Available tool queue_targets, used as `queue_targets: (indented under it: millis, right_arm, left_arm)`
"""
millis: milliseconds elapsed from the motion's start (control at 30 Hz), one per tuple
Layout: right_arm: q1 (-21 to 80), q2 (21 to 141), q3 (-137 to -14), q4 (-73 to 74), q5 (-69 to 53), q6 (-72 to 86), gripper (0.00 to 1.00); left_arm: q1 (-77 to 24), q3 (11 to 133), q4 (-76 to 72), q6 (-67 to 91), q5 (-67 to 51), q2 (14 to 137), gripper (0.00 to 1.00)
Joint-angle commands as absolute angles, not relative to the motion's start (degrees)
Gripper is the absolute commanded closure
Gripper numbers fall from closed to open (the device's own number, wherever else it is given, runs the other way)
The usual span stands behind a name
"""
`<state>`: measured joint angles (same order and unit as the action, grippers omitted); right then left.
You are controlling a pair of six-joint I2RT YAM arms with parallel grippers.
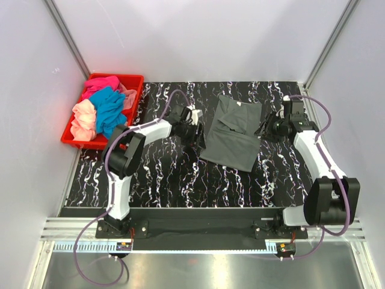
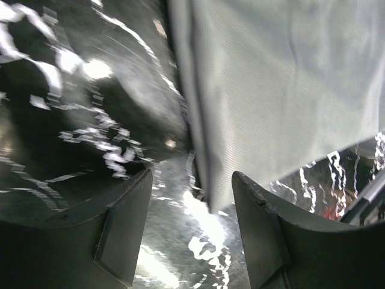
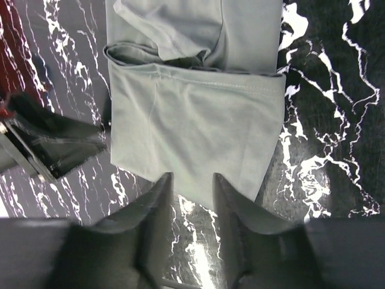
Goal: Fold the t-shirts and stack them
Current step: Fold the tshirt
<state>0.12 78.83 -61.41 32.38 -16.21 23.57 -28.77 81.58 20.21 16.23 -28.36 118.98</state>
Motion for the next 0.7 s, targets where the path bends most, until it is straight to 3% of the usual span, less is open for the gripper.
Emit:
queue_targets:
  millis: [0, 200, 367, 467, 500, 600, 667]
  right_arm:
    - [-1.39, 82.50, -65.46, 28.48, -14.51, 23.11, 0.54]
    - [-4.22, 95.16, -74.60, 25.05, -17.22, 25.57, 0.47]
    - [-4.31, 96.94, -76.38, 24.26, -17.84, 26.28, 0.47]
    - [-4.31, 96.94, -76.82, 25.57, -16.70, 25.58, 0.47]
    - [-4.31, 96.94, -76.90, 25.84, -16.61, 25.23, 0.47]
    - [-4.31, 96.42, -76.64, 26.98, -16.61, 24.79, 0.48]
    - [-4.31, 95.72, -76.12, 27.68, -17.75, 24.78, 0.49]
  left_arm:
    - [-30.93, 77.18, 18.64, 18.10, -29.62, 117.34, 0.37]
    - [-33.31, 75.24, 19.78, 17.75, -25.76, 117.86, 0.37]
    - [-34.10, 74.88, 18.98, 17.93, -25.23, 118.83, 0.41]
    - [-34.10, 74.97, 20.65, 18.28, -21.64, 118.74, 0.54]
    - [-34.10, 74.97, 21.00, 18.46, -20.93, 118.65, 0.71]
    - [-34.10, 74.80, 22.50, 19.86, -19.42, 118.30, 1.00]
    - [-34.28, 73.57, 22.68, 21.18, -19.16, 116.73, 1.00]
